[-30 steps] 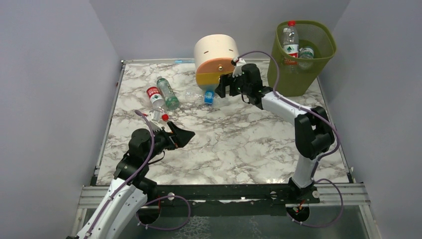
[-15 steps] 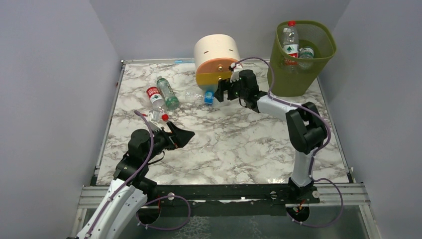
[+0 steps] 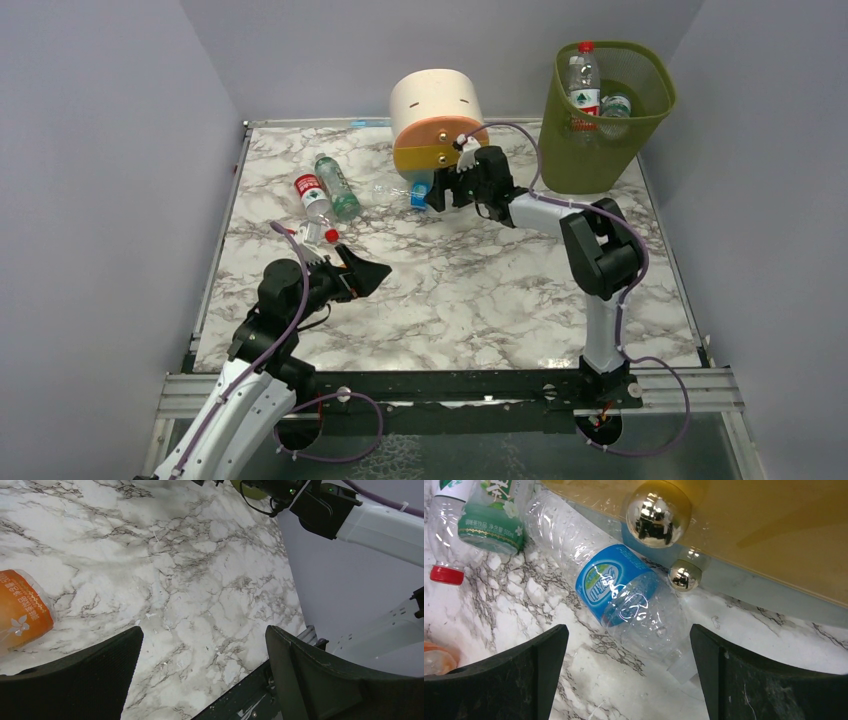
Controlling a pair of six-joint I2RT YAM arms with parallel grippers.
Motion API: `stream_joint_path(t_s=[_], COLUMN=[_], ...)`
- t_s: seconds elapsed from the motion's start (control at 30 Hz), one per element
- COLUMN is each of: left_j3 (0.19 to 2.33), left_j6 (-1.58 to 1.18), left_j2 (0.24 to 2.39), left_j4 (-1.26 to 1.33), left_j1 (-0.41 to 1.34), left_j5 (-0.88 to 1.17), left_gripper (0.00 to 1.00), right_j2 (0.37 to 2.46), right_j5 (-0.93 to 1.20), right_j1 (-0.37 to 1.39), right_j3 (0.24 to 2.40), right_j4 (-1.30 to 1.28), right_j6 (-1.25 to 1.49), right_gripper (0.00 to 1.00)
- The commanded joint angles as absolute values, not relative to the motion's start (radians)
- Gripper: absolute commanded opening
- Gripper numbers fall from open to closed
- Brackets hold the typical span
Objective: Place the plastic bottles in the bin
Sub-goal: Adjust the plastic bottle at the center of the board.
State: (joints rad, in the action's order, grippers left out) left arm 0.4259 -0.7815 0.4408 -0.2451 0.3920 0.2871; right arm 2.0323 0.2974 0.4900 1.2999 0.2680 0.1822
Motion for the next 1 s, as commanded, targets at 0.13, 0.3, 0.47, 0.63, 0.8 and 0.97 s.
stream_joint_path(t_s=[0.13, 0.3, 0.47, 0.63, 0.8, 0.97], left_j3=[0.43, 0.437, 0.436, 0.435, 0.431, 0.427], left_j6=[-0.775, -0.77, -0.771, -0.772, -0.772, -0.773], left_j2=[0.444, 0.451, 0.455, 0.456, 0.456, 0.465], left_j4=[-0.252, -0.253, -0.252, -0.25, -0.244, -0.232], left_j1=[0.387, 0.387, 0.387, 0.386, 0.385, 0.387], left_j5=[0.276, 0.281, 0.281, 0.281, 0.281, 0.286], left_gripper=[0.99, 0.99, 0.99, 0.99, 0.99, 0.99], right_j2=[2.068, 2.088, 2.073, 2.045, 2.007, 1.976], right_j5=[0.412, 0.427, 0.43, 0.426, 0.412, 0.386], right_j1=[0.495, 0.496, 0.507, 0.524, 0.557, 0.586], right_j3=[1.339, 1.354, 1.332, 1.305, 1.252, 1.203], right_j4=[0.322, 0.295, 0.294, 0.282, 0.271, 0.274], right_j6=[0.163, 0.156, 0.149, 0.134, 0.126, 0.114], right_gripper=[0.94, 0.94, 0.94, 0.94, 0.94, 0.94])
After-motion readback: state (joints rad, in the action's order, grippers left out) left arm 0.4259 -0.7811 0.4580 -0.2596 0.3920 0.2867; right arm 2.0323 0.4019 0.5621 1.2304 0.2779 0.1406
